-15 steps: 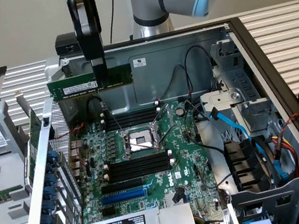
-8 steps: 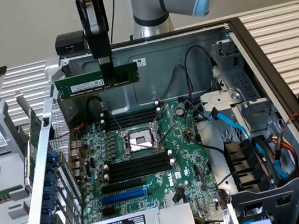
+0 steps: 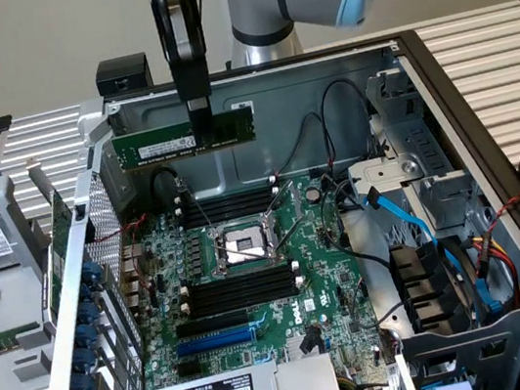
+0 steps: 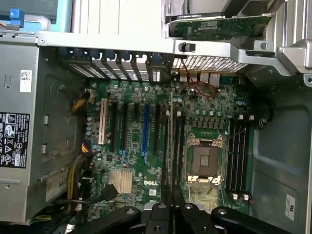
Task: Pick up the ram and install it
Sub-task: 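Pick up the ram and move it above insertion slot, then insert the ram into the slot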
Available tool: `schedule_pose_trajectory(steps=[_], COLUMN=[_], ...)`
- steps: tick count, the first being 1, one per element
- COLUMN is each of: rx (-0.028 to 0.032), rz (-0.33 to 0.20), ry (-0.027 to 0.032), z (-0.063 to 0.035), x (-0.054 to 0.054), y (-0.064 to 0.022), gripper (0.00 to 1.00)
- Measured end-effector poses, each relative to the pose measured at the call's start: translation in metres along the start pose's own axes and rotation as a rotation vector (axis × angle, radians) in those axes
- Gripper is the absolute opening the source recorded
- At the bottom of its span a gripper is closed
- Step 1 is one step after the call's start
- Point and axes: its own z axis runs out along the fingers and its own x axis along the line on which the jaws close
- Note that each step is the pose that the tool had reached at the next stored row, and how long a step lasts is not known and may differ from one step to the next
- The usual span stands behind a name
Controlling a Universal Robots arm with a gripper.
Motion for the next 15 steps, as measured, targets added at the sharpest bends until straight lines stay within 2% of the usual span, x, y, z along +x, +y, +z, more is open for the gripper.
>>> schedule_pose_trajectory(steps=[4, 10, 15], rx=[0.0001, 0.0001, 0.0002], rz=[0.001, 0.001, 0.002], ry=[-0.0003, -0.0003, -0.0002], z=[0.0013, 0.0036, 0.0097], x=[-0.004, -0.019, -0.026], y=[-0.006, -0.0098, -0.0148], gripper=[0.12, 0.12, 0.12])
